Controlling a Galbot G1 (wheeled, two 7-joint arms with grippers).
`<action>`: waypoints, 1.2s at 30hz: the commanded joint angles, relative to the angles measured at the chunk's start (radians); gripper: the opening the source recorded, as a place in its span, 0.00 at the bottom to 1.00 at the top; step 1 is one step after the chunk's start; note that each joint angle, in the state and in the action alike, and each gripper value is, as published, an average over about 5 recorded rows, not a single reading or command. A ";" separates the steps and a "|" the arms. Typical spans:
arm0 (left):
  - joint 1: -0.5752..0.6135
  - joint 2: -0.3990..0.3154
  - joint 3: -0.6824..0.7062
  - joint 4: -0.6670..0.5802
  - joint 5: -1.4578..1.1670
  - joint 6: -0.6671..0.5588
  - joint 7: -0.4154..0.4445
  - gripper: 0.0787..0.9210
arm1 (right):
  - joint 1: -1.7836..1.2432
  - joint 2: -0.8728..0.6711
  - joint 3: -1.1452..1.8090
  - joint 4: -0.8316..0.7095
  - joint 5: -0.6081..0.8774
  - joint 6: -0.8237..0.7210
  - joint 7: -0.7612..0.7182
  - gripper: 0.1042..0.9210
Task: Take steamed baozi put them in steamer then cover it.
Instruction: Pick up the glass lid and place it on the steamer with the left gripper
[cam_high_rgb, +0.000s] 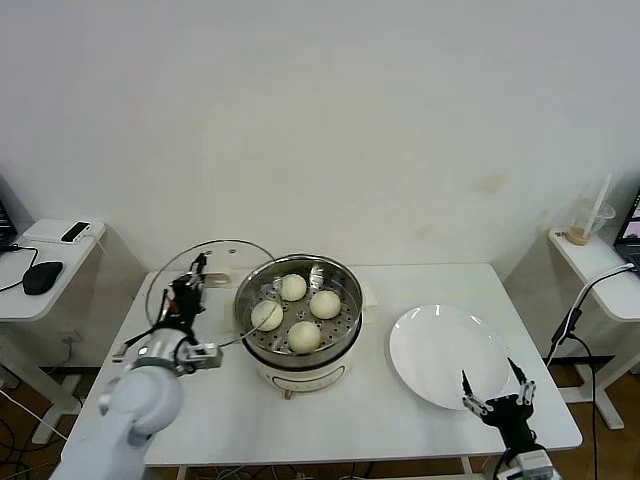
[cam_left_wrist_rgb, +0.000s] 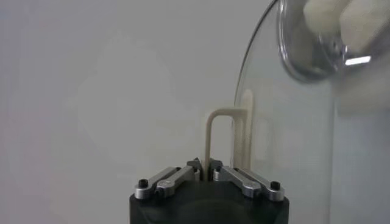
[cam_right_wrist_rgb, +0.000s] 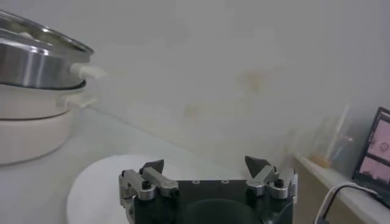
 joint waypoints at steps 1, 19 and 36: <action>-0.176 -0.133 0.171 0.050 0.155 0.098 0.102 0.08 | 0.019 0.031 -0.044 -0.037 -0.069 0.000 0.003 0.88; -0.177 -0.373 0.273 0.092 0.334 0.143 0.204 0.08 | 0.031 0.037 -0.086 -0.065 -0.097 -0.001 0.003 0.88; -0.123 -0.426 0.264 0.129 0.395 0.128 0.180 0.08 | 0.042 0.024 -0.099 -0.082 -0.100 -0.001 -0.001 0.88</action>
